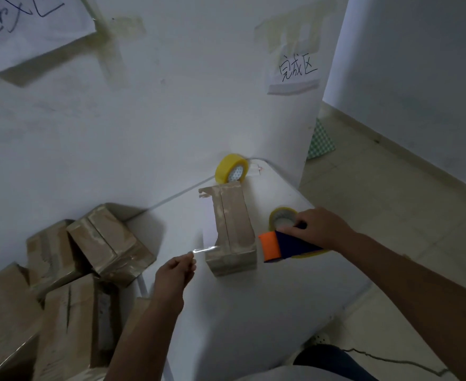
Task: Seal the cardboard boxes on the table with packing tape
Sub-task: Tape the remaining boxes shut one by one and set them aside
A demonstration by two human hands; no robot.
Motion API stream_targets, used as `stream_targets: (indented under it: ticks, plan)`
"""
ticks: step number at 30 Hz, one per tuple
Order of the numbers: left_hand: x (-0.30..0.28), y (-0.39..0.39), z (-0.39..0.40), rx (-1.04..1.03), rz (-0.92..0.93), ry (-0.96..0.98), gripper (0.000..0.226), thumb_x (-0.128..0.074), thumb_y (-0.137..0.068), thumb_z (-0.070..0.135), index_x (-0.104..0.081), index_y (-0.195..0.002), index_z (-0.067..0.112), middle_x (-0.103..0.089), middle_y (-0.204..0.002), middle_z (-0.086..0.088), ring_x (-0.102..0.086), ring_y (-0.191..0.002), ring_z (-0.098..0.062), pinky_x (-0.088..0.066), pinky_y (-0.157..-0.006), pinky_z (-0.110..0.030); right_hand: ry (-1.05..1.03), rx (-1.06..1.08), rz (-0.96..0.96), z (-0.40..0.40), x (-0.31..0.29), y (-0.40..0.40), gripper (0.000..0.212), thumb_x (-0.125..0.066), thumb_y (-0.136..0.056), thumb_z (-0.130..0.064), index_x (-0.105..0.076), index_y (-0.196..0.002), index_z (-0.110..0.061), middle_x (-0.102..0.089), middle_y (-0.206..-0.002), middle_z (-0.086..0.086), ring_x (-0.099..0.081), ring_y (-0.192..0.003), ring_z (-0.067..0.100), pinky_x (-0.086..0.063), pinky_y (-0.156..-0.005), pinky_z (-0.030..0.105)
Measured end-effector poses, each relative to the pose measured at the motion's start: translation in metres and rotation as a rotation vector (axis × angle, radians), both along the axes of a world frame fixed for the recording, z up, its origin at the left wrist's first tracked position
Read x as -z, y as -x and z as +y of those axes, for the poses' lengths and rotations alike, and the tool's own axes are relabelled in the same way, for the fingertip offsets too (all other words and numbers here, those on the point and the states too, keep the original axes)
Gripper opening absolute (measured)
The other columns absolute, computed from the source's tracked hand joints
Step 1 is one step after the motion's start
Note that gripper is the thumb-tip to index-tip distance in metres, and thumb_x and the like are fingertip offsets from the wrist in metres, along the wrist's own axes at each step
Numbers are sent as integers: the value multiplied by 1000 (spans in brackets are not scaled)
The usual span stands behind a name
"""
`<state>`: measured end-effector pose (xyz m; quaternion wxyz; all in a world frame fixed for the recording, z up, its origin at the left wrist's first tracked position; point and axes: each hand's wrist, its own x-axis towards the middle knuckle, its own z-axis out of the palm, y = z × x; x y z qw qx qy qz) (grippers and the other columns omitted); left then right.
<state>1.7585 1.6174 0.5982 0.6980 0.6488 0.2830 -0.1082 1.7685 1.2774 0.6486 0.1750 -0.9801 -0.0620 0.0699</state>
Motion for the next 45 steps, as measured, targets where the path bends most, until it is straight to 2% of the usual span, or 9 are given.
stream_targets:
  ticks: [7,14,19,22,29,34,38,42,45]
  plan:
    - [4,-2,-3,-42,-45,-43,11,-67,-93,12,-70,-84,6,-65,-74,-7,-61,-70,-13,-52,-65,-18,-12,8,42,-1,-2,-4,70,-33,-74,-81,-43,-60,-13,-42,-59,9,-39,-51,17,-25,-52,29]
    - [21,5,-9,-55,20,-53,15,-66,-94,15,-71,-95,1,-67,-85,-13,-62,-80,-20,-51,-73,-26,47,1,66,0,5,-13,71,-36,-76,-82,-46,-59,-14,-43,-56,7,-42,-50,16,-29,-52,28]
    - [24,-3,-14,-69,47,-38,16,-67,-93,15,-70,-98,0,-68,-88,-13,-63,-82,-20,-52,-75,-27,81,-3,73,-2,11,-24,90,-22,-64,-91,-59,-66,-10,-56,-64,12,-56,-58,21,-39,-54,31]
    - [27,-4,-13,-75,63,-39,18,-67,-93,16,-70,-100,-1,-68,-89,-13,-63,-83,-19,-52,-76,-28,105,4,96,-1,14,-28,85,-28,-69,-89,-62,-68,-11,-56,-64,8,-53,-56,17,-38,-53,29]
    - [33,-3,-17,-72,99,-66,22,-66,-95,19,-68,-102,-1,-66,-91,-12,-62,-85,-20,-51,-80,-29,117,29,145,2,27,-33,73,-35,-72,-88,-43,-55,-17,-43,-56,3,-44,-50,14,-35,-52,30]
    - [32,-6,-23,66,56,-238,38,-77,-83,38,-63,-99,7,-64,-95,-6,-60,-91,-21,-52,-86,-36,162,52,164,11,26,-31,67,-39,-82,-79,-44,-56,-17,-43,-56,2,-42,-50,12,-35,-50,28]
    - [32,-20,-12,112,45,-369,46,-78,-82,37,-59,-110,7,-62,-103,-7,-59,-97,-23,-50,-85,-37,175,110,160,32,27,-20,63,-40,-83,-78,-44,-62,-19,-43,-61,0,-42,-53,11,-34,-50,27]
    - [25,-40,13,200,34,-395,50,-82,-73,50,-57,-87,10,-53,-77,1,-50,-76,-18,-39,-62,-27,178,160,132,56,37,-6,63,-38,-83,-79,-41,-61,-20,-41,-61,-2,-44,-55,12,-36,-52,27]
    - [20,-42,15,315,57,-332,44,-79,-78,47,-56,-70,10,-45,-72,-4,-42,-72,-18,-34,-68,-31,113,204,190,57,45,1,61,-39,-84,-78,-40,-60,-22,-42,-61,-3,-46,-56,12,-35,-53,26]
